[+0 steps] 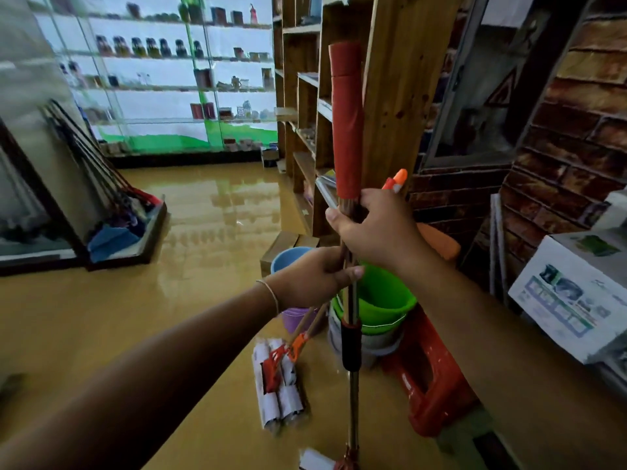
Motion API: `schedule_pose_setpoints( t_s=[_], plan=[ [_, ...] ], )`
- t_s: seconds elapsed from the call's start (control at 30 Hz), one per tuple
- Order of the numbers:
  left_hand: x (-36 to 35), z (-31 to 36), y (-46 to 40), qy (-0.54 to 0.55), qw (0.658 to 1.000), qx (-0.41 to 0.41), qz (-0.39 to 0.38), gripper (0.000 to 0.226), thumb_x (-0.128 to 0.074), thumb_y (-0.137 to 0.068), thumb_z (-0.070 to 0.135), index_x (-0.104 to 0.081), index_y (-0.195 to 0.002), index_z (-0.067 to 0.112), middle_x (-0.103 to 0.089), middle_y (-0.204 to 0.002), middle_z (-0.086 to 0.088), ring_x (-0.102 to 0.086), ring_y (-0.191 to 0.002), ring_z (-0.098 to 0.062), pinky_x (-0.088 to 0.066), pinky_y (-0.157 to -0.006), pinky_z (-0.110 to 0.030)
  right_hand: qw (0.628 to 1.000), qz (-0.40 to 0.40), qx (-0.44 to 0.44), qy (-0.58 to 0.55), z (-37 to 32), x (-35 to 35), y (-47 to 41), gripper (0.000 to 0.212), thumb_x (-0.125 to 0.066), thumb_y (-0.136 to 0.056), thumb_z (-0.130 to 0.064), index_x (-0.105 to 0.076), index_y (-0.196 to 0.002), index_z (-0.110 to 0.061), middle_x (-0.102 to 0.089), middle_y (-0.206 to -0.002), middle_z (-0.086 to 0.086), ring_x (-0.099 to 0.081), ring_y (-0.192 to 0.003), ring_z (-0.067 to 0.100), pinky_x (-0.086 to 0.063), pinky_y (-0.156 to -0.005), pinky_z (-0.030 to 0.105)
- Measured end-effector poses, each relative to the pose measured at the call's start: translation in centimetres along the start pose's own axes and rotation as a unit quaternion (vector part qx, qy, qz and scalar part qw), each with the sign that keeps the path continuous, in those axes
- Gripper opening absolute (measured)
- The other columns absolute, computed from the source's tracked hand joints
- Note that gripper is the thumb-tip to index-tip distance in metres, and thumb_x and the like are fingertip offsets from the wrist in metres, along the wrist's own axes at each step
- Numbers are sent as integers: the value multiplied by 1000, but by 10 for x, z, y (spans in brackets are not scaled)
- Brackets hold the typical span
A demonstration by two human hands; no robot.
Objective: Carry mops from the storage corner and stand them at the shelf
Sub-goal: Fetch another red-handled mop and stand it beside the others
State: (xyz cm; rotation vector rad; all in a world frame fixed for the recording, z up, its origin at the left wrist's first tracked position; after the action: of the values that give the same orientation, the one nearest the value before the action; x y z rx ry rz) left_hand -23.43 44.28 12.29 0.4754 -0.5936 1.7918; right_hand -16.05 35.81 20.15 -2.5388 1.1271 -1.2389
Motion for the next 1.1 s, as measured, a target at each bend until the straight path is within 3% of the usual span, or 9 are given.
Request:
schedule_pose_setpoints(
  t_s=[0.1, 0.2, 0.37, 0.53, 0.63, 0.73, 0.8, 0.93, 1.1],
  plan=[
    [28, -10, 33, 22, 999, 17, 24, 12, -54, -95, 39, -55, -86, 31, -50, -62, 10, -50, -60, 2, -42, -67, -27, 999, -16, 31, -5, -32, -32, -3, 30, -67, -87, -39, -66, -86, -9, -67, -74, 8, -64, -72, 25, -51, -68, 38],
    [55, -21, 66, 42, 996, 42, 69, 38, -55, -87, 51, -60, -93, 14, -55, -73, 6, -52, -68, -10, -50, -72, -43, 999, -27, 40, -11, -64, -63, -3, 31, -64, -90, -39, -55, -74, -14, -56, -64, 0, -57, -64, 21, -42, -60, 33],
    [102, -28, 118, 14, 991, 68, 117, 10, -50, -101, 23, -56, -94, 20, -55, -76, 13, -54, -61, 10, -44, -64, -13, 996, -51, 75, -27, -121, -107, -3, 34, -63, -92, -37, -45, -68, -21, -49, -64, -1, -52, -65, 20, -39, -61, 32],
    [146, -39, 166, -59, 968, 104, 219, 29, -53, -99, 30, -61, -109, 4, -70, -97, -10, -66, -92, -24, -52, -87, -44, 988, -71, 124, -63, -176, -142, -5, 34, -63, -94, -34, -44, -68, -22, -47, -63, -2, -49, -61, 15, -35, -57, 30],
    [172, -46, 189, -84, 956, 120, 256, 32, -53, -98, 37, -62, -109, 9, -70, -98, -10, -66, -95, -25, -53, -88, -48, 981, -80, 156, -80, -207, -161, -7, 32, -62, -94, -34, -45, -70, -20, -48, -65, -1, -49, -62, 14, -34, -55, 28],
    [201, -55, 214, -86, 936, 140, 311, 30, -56, -95, 39, -65, -101, 11, -70, -91, -8, -67, -88, -23, -55, -84, -45, 972, -88, 196, -98, -238, -182, -12, 37, -63, -94, -33, -43, -66, -20, -44, -61, -2, -46, -57, 14, -32, -53, 29],
    [219, -62, 231, -80, 923, 144, 349, 30, -60, -93, 39, -65, -89, 9, -66, -77, -6, -63, -71, -19, -55, -69, -38, 964, -99, 221, -106, -259, -199, -17, 39, -64, -94, -32, -42, -63, -21, -43, -58, -3, -45, -55, 13, -32, -53, 29],
    [259, -79, 260, -78, 902, 168, 391, 32, -63, -91, 40, -60, -70, 17, -49, -58, 7, -42, -48, -2, -35, -49, -16, 951, -123, 253, -127, -298, -234, -32, 41, -65, -94, -32, -42, -62, -22, -41, -56, -7, -43, -52, 7, -29, -49, 25],
    [312, -120, 279, -100, 881, 196, 418, 44, -65, -89, 42, -64, -75, 0, -47, -60, 0, -40, -53, -11, -35, -53, -27, 935, -143, 289, -148, -330, -291, -60, 37, -66, -92, -33, -48, -63, -18, -44, -56, -5, -46, -52, 11, -34, -50, 26]
  ],
)
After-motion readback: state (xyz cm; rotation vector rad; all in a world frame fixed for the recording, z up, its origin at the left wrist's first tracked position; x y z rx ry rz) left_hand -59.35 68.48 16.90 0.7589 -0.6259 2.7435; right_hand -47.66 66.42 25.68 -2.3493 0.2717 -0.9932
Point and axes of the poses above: each hand's wrist, its own y-axis away from the middle knuckle, its own x-axis out of the back of the hand, z = x × y, the point moved 3 cm from there along -y, towards the middle knuckle
